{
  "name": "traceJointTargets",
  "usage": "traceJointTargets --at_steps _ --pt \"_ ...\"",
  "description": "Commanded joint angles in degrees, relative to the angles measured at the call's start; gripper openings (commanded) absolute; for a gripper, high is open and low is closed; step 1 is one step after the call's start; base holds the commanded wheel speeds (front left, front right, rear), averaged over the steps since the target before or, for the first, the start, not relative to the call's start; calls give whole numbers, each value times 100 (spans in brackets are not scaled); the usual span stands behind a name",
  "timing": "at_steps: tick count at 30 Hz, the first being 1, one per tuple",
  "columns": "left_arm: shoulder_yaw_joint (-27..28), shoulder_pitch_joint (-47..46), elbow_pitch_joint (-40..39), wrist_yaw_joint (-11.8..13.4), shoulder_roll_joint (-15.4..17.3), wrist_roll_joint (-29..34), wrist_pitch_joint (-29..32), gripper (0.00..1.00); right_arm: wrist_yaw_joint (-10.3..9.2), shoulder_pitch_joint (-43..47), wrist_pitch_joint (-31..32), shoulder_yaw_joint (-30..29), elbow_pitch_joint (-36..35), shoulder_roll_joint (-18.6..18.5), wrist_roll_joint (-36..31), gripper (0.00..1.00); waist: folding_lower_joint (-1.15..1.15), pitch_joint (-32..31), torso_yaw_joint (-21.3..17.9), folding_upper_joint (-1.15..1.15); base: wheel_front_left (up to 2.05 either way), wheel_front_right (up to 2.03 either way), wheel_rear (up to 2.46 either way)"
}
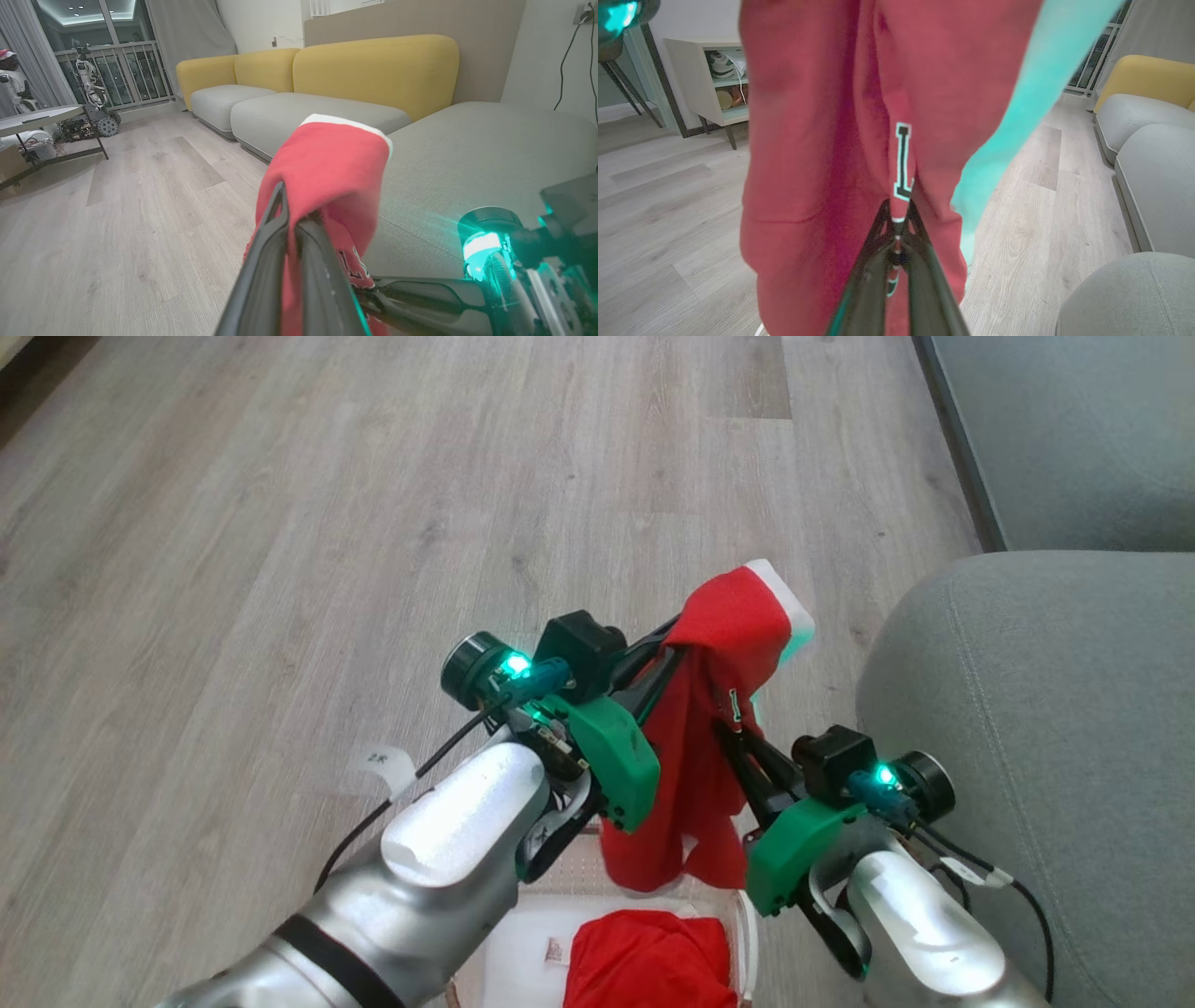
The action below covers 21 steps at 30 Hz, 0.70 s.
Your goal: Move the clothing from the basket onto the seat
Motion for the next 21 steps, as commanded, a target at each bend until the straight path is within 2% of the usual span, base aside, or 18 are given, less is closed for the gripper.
traceJointTargets --at_steps 1,6,7,9,10,11,12,21 --pt "237 -273 -144 27 100 -43 -21 0 -1 -306 -55 17 -217 17 -5 0 0 7 -27 0 0 0 0" --pt "307 -131 -80 55 161 -141 -110 0 -1 -309 -55 -171 -371 17 -40 0 0 39 -155 0 0 0 0" --pt "313 -97 -67 57 180 -150 -133 22 -1 -309 -55 -225 -406 17 -54 0 0 46 -182 0 0 0 0" --pt "329 -19 -38 57 215 -177 -176 49 -1 -309 -55 -337 -475 17 -88 0 0 57 -246 0 0 0 0" --pt "336 20 -26 58 232 -188 -196 76 -1 -313 -55 -392 -507 17 -110 0 0 66 -281 0 0 0 0" --pt "347 59 -21 54 246 -200 -221 97 -1 -319 -55 -454 -541 17 -136 0 0 73 -317 0 0 0 0" --pt "366 103 -25 37 253 -224 -253 100 -1 -325 -55 -517 -573 17 -161 0 0 79 -352 0 0 0 0" --pt "525 524 -163 -48 310 -232 -420 100 -1 -427 -55 -955 -864 17 -424 0 0 186 -804 0 0 0 0"
